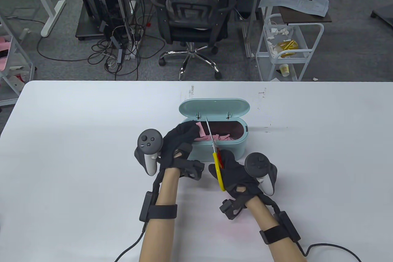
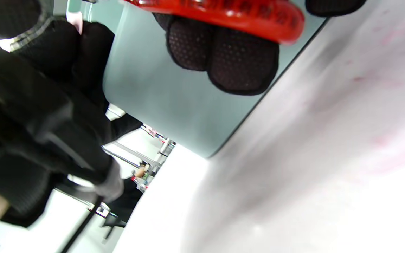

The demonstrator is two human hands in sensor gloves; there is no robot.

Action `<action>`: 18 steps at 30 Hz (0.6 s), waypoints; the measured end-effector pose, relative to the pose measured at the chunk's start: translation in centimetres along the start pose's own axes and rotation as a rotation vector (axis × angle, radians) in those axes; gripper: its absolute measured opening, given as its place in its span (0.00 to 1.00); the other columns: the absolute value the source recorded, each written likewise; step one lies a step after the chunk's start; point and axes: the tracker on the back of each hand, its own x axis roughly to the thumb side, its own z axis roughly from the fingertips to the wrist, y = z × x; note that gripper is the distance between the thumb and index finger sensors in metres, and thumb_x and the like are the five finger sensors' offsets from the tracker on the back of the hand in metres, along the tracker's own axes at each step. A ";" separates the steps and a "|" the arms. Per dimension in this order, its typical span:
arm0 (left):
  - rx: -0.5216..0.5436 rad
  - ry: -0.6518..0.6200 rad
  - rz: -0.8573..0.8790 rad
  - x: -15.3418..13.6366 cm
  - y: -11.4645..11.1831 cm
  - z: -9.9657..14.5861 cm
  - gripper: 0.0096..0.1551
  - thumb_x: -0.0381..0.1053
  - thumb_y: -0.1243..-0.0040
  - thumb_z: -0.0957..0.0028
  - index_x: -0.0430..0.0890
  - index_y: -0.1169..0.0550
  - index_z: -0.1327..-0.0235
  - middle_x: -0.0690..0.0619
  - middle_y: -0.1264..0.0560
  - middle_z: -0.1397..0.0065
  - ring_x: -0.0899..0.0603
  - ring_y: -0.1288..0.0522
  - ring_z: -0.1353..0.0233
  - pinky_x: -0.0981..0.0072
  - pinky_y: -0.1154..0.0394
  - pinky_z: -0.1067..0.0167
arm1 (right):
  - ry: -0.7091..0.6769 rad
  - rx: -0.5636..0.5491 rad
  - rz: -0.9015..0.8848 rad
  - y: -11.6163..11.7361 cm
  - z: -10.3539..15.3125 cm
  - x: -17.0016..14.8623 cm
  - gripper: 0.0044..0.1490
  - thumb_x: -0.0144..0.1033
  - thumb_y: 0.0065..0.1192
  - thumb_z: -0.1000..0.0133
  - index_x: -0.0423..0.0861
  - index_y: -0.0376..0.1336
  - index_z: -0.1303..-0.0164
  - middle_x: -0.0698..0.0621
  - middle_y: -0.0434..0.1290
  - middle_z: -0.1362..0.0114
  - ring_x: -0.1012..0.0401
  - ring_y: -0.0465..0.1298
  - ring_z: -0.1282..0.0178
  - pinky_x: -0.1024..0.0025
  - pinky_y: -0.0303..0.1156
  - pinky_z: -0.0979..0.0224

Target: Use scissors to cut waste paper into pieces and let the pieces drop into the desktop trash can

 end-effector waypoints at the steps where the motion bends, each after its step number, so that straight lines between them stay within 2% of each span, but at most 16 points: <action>1: -0.002 0.001 0.008 0.0 0.0 0.0 0.17 0.60 0.31 0.51 0.57 0.12 0.53 0.61 0.07 0.53 0.51 0.11 0.43 0.37 0.43 0.25 | 0.000 0.014 0.045 0.1 0.1 0.1 0.59 0.74 0.57 0.58 0.48 0.43 0.28 0.52 0.67 0.35 0.50 0.78 0.45 0.29 0.51 0.30; 3: -0.006 0.002 0.011 -0.1 0.1 0.0 0.17 0.60 0.31 0.51 0.57 0.12 0.53 0.61 0.07 0.53 0.51 0.11 0.43 0.37 0.43 0.25 | -0.011 0.035 0.123 0.3 0.2 0.2 0.60 0.75 0.55 0.57 0.49 0.40 0.28 0.53 0.65 0.34 0.52 0.77 0.43 0.29 0.51 0.29; 18: 0.007 0.006 -0.003 -0.1 0.0 0.0 0.17 0.60 0.31 0.50 0.57 0.12 0.52 0.61 0.07 0.53 0.51 0.11 0.43 0.36 0.43 0.26 | -0.043 -0.042 0.175 0.4 -0.3 0.6 0.56 0.73 0.52 0.56 0.47 0.42 0.30 0.54 0.69 0.39 0.54 0.79 0.49 0.32 0.56 0.31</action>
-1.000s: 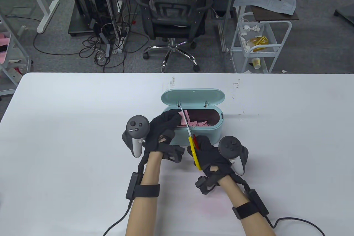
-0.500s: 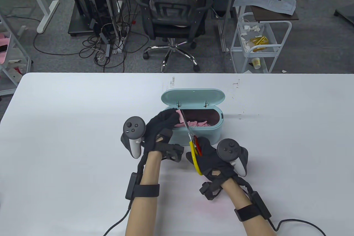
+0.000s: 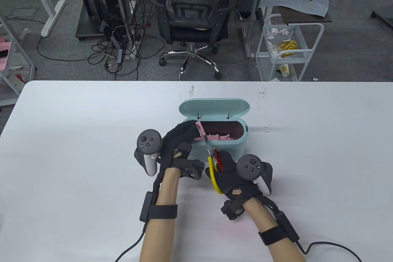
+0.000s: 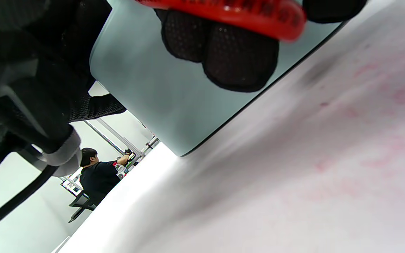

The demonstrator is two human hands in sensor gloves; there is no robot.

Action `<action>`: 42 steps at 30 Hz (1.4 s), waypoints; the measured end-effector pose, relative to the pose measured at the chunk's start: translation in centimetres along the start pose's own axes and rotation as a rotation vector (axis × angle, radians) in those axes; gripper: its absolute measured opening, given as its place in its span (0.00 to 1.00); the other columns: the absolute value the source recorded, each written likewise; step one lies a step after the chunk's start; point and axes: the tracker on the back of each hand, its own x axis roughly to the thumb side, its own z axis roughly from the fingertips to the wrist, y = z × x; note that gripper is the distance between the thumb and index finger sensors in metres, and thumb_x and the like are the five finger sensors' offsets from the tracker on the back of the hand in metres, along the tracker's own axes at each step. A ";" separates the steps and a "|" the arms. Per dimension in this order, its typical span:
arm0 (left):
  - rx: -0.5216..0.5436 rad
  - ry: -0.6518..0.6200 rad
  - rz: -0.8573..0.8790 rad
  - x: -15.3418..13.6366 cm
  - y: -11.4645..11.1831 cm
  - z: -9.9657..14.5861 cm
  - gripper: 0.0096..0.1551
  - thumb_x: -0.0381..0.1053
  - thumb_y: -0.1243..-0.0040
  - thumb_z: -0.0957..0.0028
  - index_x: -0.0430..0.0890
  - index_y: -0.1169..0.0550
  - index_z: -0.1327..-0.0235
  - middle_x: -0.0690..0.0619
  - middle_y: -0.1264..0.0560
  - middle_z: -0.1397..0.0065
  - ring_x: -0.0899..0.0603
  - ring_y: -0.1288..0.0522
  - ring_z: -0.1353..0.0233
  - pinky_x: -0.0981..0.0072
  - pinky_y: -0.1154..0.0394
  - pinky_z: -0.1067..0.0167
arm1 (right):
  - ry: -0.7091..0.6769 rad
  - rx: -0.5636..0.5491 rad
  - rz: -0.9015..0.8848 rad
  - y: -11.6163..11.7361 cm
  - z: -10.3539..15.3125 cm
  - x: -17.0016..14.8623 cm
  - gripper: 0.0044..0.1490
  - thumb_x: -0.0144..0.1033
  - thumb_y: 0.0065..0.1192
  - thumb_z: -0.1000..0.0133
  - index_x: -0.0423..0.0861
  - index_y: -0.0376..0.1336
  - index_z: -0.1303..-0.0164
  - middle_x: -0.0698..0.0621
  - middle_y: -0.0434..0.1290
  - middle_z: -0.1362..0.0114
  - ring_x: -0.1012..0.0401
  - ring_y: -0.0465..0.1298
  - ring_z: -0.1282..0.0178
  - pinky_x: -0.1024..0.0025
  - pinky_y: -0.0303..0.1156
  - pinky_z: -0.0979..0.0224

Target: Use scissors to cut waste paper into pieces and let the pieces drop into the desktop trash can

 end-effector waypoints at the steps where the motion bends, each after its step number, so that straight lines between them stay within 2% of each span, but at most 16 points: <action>1: 0.000 0.000 0.000 0.0 0.0 0.0 0.17 0.60 0.31 0.50 0.57 0.12 0.52 0.61 0.07 0.53 0.51 0.11 0.43 0.36 0.43 0.26 | -0.001 -0.006 0.003 0.0 0.0 0.0 0.56 0.73 0.52 0.56 0.47 0.42 0.30 0.54 0.69 0.39 0.55 0.79 0.50 0.32 0.57 0.31; 9: -0.001 0.001 0.010 0.0 0.0 0.0 0.18 0.60 0.31 0.51 0.56 0.12 0.52 0.60 0.07 0.54 0.51 0.11 0.43 0.36 0.42 0.26 | -0.044 -0.121 0.059 -0.2 0.2 0.3 0.52 0.67 0.56 0.57 0.45 0.48 0.34 0.58 0.74 0.47 0.59 0.82 0.61 0.35 0.62 0.33; 15: -0.005 0.003 0.020 0.0 0.0 0.0 0.18 0.60 0.31 0.50 0.56 0.12 0.52 0.60 0.07 0.53 0.51 0.11 0.43 0.36 0.43 0.26 | -0.049 -0.151 0.049 -0.4 0.3 0.5 0.50 0.64 0.60 0.58 0.44 0.51 0.36 0.60 0.76 0.52 0.62 0.83 0.67 0.38 0.65 0.33; 21: -0.020 -0.013 -0.015 0.1 0.1 -0.1 0.18 0.59 0.31 0.50 0.55 0.12 0.52 0.59 0.07 0.53 0.50 0.11 0.44 0.36 0.43 0.26 | -0.032 -0.092 -0.018 -0.5 0.0 0.3 0.51 0.66 0.59 0.57 0.46 0.49 0.34 0.58 0.75 0.48 0.59 0.82 0.63 0.34 0.61 0.32; 28: -0.015 -0.033 -0.069 0.4 0.0 -0.1 0.18 0.58 0.31 0.51 0.54 0.11 0.52 0.59 0.07 0.54 0.49 0.11 0.44 0.35 0.42 0.26 | -0.012 -0.044 0.040 -1.1 -0.2 0.8 0.52 0.68 0.58 0.56 0.46 0.47 0.32 0.56 0.73 0.45 0.58 0.81 0.59 0.33 0.59 0.32; 37: -0.002 -0.054 -0.139 0.7 -0.2 0.0 0.18 0.58 0.30 0.51 0.54 0.11 0.53 0.59 0.07 0.55 0.50 0.11 0.45 0.35 0.40 0.26 | 0.007 -0.042 0.064 -1.5 0.0 1.1 0.52 0.68 0.58 0.56 0.46 0.48 0.33 0.56 0.74 0.46 0.58 0.82 0.60 0.34 0.60 0.32; 42: -0.003 -0.058 -0.146 0.8 -0.3 0.0 0.18 0.58 0.30 0.52 0.54 0.11 0.53 0.59 0.07 0.55 0.50 0.11 0.45 0.35 0.40 0.26 | 0.009 -0.063 0.045 -1.7 0.0 0.9 0.49 0.65 0.60 0.56 0.45 0.50 0.35 0.58 0.75 0.50 0.60 0.82 0.64 0.35 0.62 0.33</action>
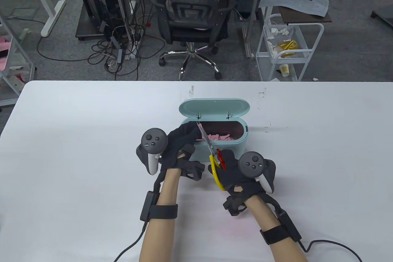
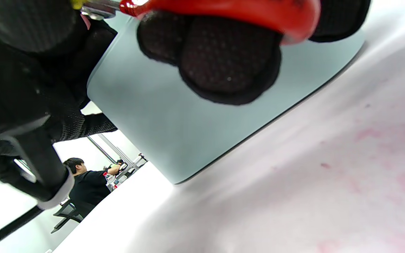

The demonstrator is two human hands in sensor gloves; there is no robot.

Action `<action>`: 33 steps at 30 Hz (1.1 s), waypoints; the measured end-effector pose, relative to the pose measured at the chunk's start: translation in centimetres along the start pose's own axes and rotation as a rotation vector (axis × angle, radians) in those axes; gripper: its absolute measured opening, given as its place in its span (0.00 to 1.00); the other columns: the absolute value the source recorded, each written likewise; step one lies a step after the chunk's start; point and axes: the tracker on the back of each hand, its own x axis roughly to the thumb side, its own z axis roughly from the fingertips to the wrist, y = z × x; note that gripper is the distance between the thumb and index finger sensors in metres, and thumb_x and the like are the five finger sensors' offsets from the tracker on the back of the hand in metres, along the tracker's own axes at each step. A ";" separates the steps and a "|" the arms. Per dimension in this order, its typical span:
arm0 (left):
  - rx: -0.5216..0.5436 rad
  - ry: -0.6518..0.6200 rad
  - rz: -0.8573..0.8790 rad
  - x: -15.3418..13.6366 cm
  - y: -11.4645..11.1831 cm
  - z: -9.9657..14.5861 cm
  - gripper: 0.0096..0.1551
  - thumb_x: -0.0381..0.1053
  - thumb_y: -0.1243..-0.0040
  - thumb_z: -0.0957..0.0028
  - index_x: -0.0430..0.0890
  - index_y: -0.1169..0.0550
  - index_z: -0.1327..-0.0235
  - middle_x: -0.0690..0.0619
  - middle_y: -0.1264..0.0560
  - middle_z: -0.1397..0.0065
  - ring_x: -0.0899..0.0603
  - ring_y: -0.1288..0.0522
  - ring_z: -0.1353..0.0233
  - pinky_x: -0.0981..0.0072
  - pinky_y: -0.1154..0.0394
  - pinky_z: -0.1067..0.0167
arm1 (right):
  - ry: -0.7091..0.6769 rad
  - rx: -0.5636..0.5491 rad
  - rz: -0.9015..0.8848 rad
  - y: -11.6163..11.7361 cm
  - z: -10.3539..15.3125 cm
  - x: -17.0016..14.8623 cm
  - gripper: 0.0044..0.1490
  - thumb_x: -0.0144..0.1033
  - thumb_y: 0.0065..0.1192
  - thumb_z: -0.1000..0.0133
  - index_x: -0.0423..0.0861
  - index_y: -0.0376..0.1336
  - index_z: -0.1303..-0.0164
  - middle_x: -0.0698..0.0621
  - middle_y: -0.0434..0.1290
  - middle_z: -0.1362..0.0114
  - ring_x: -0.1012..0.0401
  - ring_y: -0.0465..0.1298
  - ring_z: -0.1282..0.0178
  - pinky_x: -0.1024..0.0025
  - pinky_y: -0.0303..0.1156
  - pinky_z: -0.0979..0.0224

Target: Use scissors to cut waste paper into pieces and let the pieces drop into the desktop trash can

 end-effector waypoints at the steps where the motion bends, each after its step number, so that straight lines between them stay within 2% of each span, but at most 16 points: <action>1: -0.002 0.001 0.004 0.0 0.0 0.0 0.18 0.58 0.30 0.52 0.54 0.11 0.53 0.59 0.07 0.54 0.49 0.11 0.45 0.35 0.40 0.26 | -0.001 -0.011 -0.006 0.0 0.0 0.0 0.49 0.64 0.60 0.56 0.45 0.51 0.35 0.58 0.76 0.51 0.60 0.83 0.65 0.36 0.63 0.33; 6: 0.000 0.002 0.008 0.0 0.0 0.0 0.18 0.58 0.30 0.52 0.54 0.11 0.53 0.59 0.07 0.54 0.50 0.11 0.45 0.36 0.40 0.26 | 0.002 -0.025 -0.021 -0.2 0.0 -0.1 0.48 0.63 0.63 0.57 0.45 0.53 0.37 0.59 0.77 0.53 0.62 0.83 0.68 0.37 0.65 0.34; 10: -0.001 0.000 0.003 0.0 0.0 0.0 0.18 0.58 0.30 0.52 0.54 0.11 0.53 0.59 0.07 0.54 0.50 0.11 0.45 0.36 0.40 0.26 | 0.010 0.017 -0.019 -0.4 -0.2 0.2 0.50 0.66 0.61 0.56 0.46 0.51 0.34 0.58 0.75 0.49 0.60 0.82 0.64 0.35 0.61 0.32; 22: 0.002 -0.007 -0.024 0.1 0.0 0.0 0.18 0.59 0.30 0.52 0.55 0.11 0.53 0.60 0.07 0.54 0.50 0.11 0.45 0.36 0.39 0.26 | 0.025 0.031 -0.019 -0.5 -0.3 0.6 0.51 0.67 0.61 0.56 0.46 0.50 0.34 0.57 0.75 0.49 0.60 0.82 0.63 0.34 0.61 0.32; 26: 0.005 -0.009 -0.032 0.1 -0.1 0.0 0.19 0.58 0.30 0.52 0.54 0.11 0.53 0.59 0.07 0.54 0.50 0.11 0.45 0.36 0.39 0.26 | 0.031 0.010 -0.037 -0.8 -0.4 0.6 0.47 0.62 0.63 0.57 0.43 0.53 0.38 0.60 0.78 0.55 0.63 0.84 0.70 0.38 0.65 0.33; 33: 0.007 -0.010 -0.029 0.1 -0.1 0.1 0.18 0.58 0.30 0.52 0.56 0.12 0.52 0.60 0.07 0.54 0.50 0.11 0.45 0.36 0.40 0.26 | 0.065 -0.006 -0.139 -1.0 0.0 -0.3 0.46 0.61 0.64 0.57 0.43 0.54 0.39 0.60 0.78 0.56 0.63 0.83 0.72 0.39 0.66 0.34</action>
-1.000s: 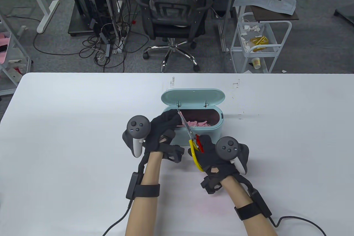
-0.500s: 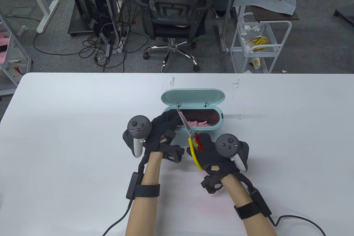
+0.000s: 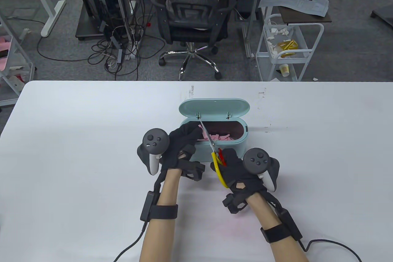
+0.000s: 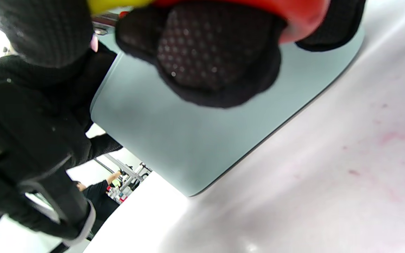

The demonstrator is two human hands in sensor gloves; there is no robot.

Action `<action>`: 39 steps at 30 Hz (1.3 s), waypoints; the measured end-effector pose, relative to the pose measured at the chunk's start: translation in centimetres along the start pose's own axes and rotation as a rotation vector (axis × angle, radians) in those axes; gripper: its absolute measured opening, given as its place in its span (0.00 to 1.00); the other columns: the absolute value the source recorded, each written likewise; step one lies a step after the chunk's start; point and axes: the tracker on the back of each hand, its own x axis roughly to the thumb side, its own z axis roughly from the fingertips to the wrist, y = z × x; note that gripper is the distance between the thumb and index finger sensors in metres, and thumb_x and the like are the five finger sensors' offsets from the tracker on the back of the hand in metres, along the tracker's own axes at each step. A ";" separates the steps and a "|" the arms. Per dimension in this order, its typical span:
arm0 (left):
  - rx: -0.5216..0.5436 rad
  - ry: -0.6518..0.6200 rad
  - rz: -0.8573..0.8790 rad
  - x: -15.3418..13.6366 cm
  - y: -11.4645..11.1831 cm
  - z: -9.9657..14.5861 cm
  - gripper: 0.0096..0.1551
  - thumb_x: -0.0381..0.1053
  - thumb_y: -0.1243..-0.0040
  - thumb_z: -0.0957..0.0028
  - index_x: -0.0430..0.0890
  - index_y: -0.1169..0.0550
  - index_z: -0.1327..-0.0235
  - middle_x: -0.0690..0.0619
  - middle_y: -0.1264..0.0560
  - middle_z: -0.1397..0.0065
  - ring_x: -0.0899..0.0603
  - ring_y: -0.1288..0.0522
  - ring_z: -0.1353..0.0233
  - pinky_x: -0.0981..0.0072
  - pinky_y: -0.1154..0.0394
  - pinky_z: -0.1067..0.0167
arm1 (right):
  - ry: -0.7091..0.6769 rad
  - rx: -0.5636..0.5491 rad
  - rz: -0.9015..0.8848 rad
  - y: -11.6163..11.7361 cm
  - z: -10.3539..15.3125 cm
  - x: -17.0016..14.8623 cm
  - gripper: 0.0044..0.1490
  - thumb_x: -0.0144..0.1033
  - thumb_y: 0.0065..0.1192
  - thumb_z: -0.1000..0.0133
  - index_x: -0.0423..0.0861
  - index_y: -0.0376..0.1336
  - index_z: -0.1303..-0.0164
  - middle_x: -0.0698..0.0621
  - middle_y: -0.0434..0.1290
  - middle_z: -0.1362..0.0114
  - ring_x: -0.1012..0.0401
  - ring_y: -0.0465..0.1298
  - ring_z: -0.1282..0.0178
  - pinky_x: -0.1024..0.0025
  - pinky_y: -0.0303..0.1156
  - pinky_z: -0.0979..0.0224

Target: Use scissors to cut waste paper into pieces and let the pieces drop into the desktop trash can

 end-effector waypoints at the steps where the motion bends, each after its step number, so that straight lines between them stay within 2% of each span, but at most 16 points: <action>1: 0.003 0.001 0.002 0.0 0.0 0.0 0.18 0.58 0.29 0.52 0.56 0.12 0.52 0.60 0.07 0.54 0.50 0.11 0.44 0.36 0.40 0.26 | 0.010 -0.005 -0.024 -0.2 0.3 -0.3 0.46 0.61 0.64 0.57 0.43 0.54 0.39 0.60 0.78 0.56 0.62 0.83 0.72 0.39 0.66 0.34; 6: 0.043 -0.026 -0.077 0.5 -0.2 0.3 0.18 0.58 0.30 0.51 0.57 0.12 0.51 0.61 0.07 0.52 0.50 0.11 0.44 0.36 0.38 0.26 | 0.022 -0.028 -0.013 -1.7 1.6 -1.4 0.46 0.61 0.64 0.57 0.43 0.55 0.39 0.60 0.78 0.56 0.63 0.84 0.72 0.39 0.66 0.34; 9: 0.100 -0.069 -0.191 1.0 -0.4 0.6 0.18 0.59 0.31 0.50 0.58 0.13 0.49 0.61 0.08 0.49 0.50 0.11 0.40 0.35 0.38 0.25 | 0.031 -0.042 -0.035 -2.7 2.2 -2.1 0.46 0.61 0.64 0.57 0.43 0.55 0.39 0.60 0.78 0.56 0.62 0.84 0.72 0.39 0.66 0.34; 15: 0.113 -0.172 -0.362 2.3 -1.2 1.3 0.23 0.60 0.39 0.45 0.59 0.18 0.37 0.55 0.17 0.30 0.43 0.20 0.27 0.34 0.39 0.24 | 0.039 -0.056 -0.047 -3.6 2.7 -2.7 0.46 0.61 0.65 0.57 0.43 0.55 0.39 0.60 0.78 0.56 0.63 0.84 0.72 0.39 0.66 0.34; 18: 0.176 -0.249 -0.580 3.4 -1.2 2.0 0.22 0.59 0.38 0.46 0.57 0.16 0.41 0.50 0.20 0.28 0.40 0.24 0.25 0.33 0.39 0.24 | 0.035 -0.058 -0.047 -3.5 2.9 -2.7 0.46 0.61 0.65 0.57 0.43 0.55 0.39 0.60 0.78 0.56 0.63 0.84 0.72 0.39 0.66 0.34; 21: 0.247 -0.317 -0.859 4.4 -0.8 2.8 0.20 0.59 0.32 0.50 0.56 0.13 0.47 0.52 0.16 0.32 0.41 0.20 0.29 0.37 0.34 0.26 | 0.024 -0.047 -0.031 -3.4 3.2 -2.5 0.46 0.61 0.65 0.57 0.43 0.55 0.39 0.60 0.78 0.56 0.62 0.84 0.72 0.39 0.66 0.34; 24: 0.312 -0.330 -0.961 4.6 0.0 3.7 0.19 0.61 0.27 0.56 0.56 0.10 0.56 0.52 0.13 0.39 0.41 0.16 0.34 0.40 0.30 0.28 | 0.010 -0.051 -0.015 -3.4 3.4 -2.2 0.46 0.61 0.65 0.57 0.43 0.55 0.39 0.60 0.78 0.56 0.62 0.84 0.72 0.39 0.66 0.34; 26: 0.322 -0.322 -1.044 4.5 0.5 4.2 0.21 0.67 0.29 0.57 0.57 0.09 0.59 0.53 0.12 0.41 0.42 0.15 0.36 0.41 0.29 0.29 | 0.005 -0.051 -0.015 -3.4 3.5 -2.0 0.46 0.61 0.65 0.57 0.43 0.55 0.39 0.60 0.78 0.56 0.62 0.84 0.72 0.39 0.66 0.34; 28: 0.307 -0.314 -1.072 4.1 1.1 4.6 0.26 0.71 0.32 0.57 0.57 0.10 0.57 0.53 0.12 0.40 0.42 0.15 0.36 0.41 0.28 0.29 | -0.002 -0.052 -0.021 -3.4 3.7 -1.9 0.46 0.61 0.65 0.57 0.43 0.55 0.39 0.60 0.79 0.56 0.62 0.84 0.72 0.39 0.66 0.34; 33: 0.231 -0.255 -0.963 3.2 2.2 5.5 0.44 0.79 0.39 0.59 0.54 0.17 0.37 0.50 0.14 0.35 0.40 0.17 0.32 0.39 0.30 0.28 | -0.015 -0.059 -0.008 -3.6 4.0 -1.7 0.46 0.61 0.65 0.58 0.43 0.55 0.39 0.60 0.79 0.56 0.62 0.84 0.72 0.39 0.66 0.34; 39: 0.026 -0.220 -0.865 0.9 3.8 7.7 0.50 0.80 0.50 0.54 0.53 0.27 0.23 0.45 0.25 0.20 0.35 0.29 0.19 0.35 0.40 0.24 | -0.023 -0.064 0.000 -4.0 4.3 -1.7 0.46 0.61 0.65 0.57 0.43 0.55 0.39 0.60 0.79 0.56 0.62 0.84 0.72 0.39 0.66 0.34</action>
